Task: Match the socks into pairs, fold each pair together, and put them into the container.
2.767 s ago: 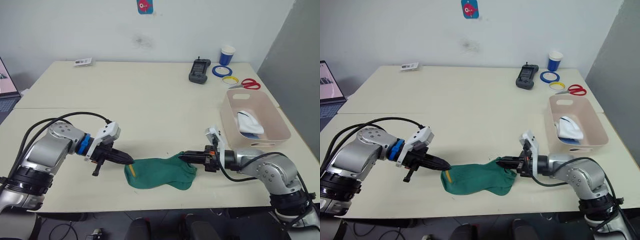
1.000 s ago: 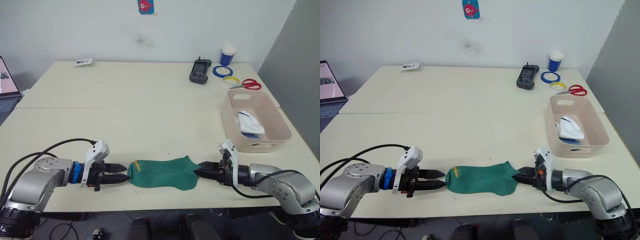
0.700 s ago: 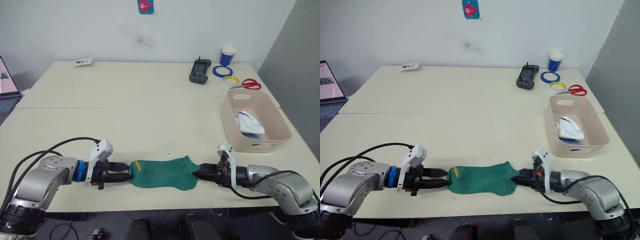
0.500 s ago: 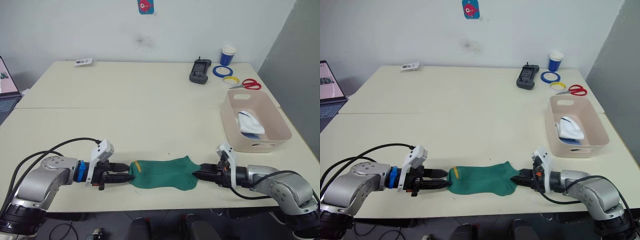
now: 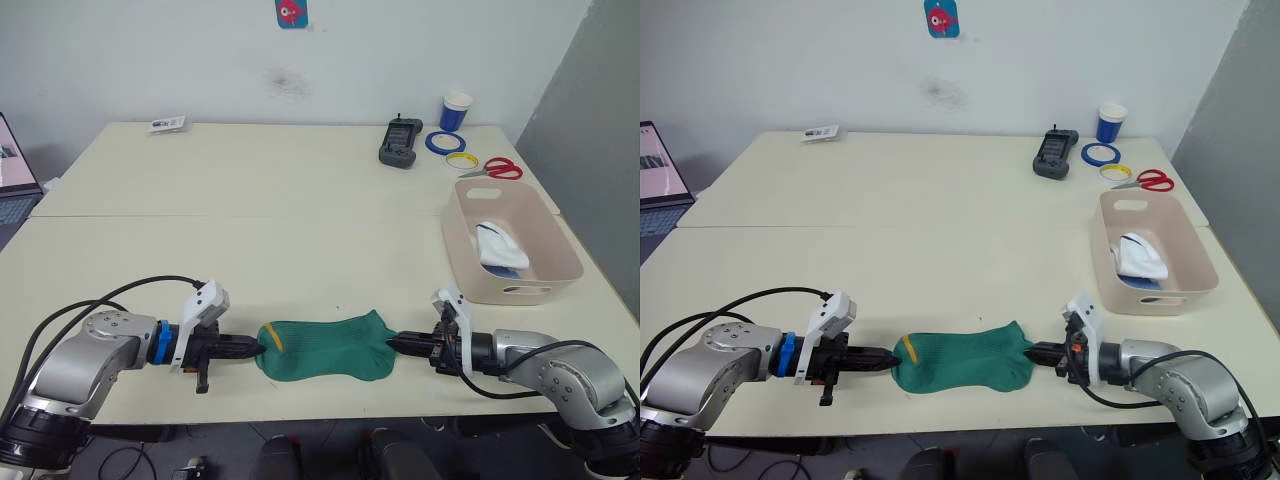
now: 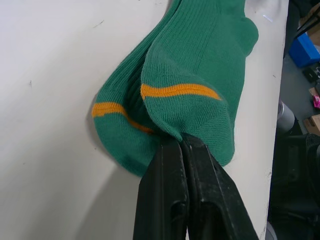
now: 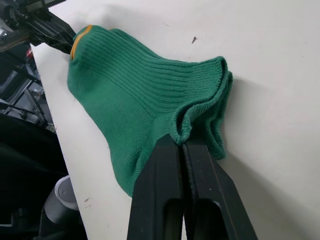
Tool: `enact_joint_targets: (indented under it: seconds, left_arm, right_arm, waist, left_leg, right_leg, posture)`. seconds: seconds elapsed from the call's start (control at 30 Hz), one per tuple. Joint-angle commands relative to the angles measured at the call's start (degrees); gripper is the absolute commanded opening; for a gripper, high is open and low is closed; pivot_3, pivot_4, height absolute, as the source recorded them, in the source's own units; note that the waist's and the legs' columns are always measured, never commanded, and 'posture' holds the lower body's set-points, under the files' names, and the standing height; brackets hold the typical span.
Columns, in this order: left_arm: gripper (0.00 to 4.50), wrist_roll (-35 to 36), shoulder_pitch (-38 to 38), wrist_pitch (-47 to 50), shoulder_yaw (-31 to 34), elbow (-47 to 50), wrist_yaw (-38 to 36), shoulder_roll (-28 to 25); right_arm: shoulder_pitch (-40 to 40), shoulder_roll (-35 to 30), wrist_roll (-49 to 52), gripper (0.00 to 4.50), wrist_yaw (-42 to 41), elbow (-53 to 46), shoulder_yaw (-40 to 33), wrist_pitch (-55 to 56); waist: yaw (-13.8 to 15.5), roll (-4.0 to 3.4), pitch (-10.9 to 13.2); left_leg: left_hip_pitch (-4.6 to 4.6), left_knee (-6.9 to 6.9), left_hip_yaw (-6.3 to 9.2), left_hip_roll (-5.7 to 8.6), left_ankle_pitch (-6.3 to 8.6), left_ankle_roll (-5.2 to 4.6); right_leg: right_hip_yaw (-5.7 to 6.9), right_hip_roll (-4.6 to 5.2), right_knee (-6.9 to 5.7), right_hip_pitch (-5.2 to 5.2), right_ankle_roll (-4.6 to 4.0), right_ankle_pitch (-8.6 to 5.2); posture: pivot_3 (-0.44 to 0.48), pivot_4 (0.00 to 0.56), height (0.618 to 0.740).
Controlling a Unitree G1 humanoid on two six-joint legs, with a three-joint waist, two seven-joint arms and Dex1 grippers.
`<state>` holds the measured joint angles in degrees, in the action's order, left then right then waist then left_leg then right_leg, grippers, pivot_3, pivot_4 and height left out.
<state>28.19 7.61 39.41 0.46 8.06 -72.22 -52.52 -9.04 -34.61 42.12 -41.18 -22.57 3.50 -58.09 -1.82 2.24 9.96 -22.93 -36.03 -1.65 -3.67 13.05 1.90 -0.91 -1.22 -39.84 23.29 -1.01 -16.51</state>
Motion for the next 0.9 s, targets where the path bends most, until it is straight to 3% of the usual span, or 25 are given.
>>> enact_joint_targets:
  seconds: [0.03, 0.43, 0.9]
  left_arm:
    - [0.00, 2.0, 1.2, 0.7, 2.5, -0.1, -1.0, -1.5]
    - [0.00, 9.4, 7.8, 10.4, 4.9, -3.1, -3.2, -3.4]
    - [0.00, 5.6, 7.1, 7.8, 1.1, -4.9, -2.9, -3.4]
  right_arm:
    - [-1.2, 0.8, 4.1, 0.07, 0.2, -3.4, -2.8, -1.5]
    - [-4.3, 6.4, 19.0, 0.07, 9.8, -3.6, -9.8, -13.8]
    - [-3.0, 7.6, 21.6, 0.07, 16.0, -3.1, -9.6, -15.3]
  waist:
    - [0.0, 0.00, 0.0]
    - [0.0, 0.00, 0.0]
    - [0.0, 0.00, 0.0]
  left_leg:
    - [0.00, 0.00, 0.00, 0.00, 0.00, 0.00]
    - [-0.02, 0.00, 0.01, 0.00, 0.00, 0.00]
    - [-0.01, 0.02, 0.01, 0.00, 0.00, 0.00]
  right_leg:
    - [0.00, 0.00, 0.00, 0.00, 0.00, 0.00]
    - [-0.03, 0.00, 0.03, 0.00, 0.00, 0.00]
    - [-0.03, 0.00, 0.01, 0.01, 0.00, 0.00]
  posture:
    - [0.000, 0.150, 0.740]
    - [0.000, 0.150, 0.740]
    - [0.000, 0.150, 0.740]
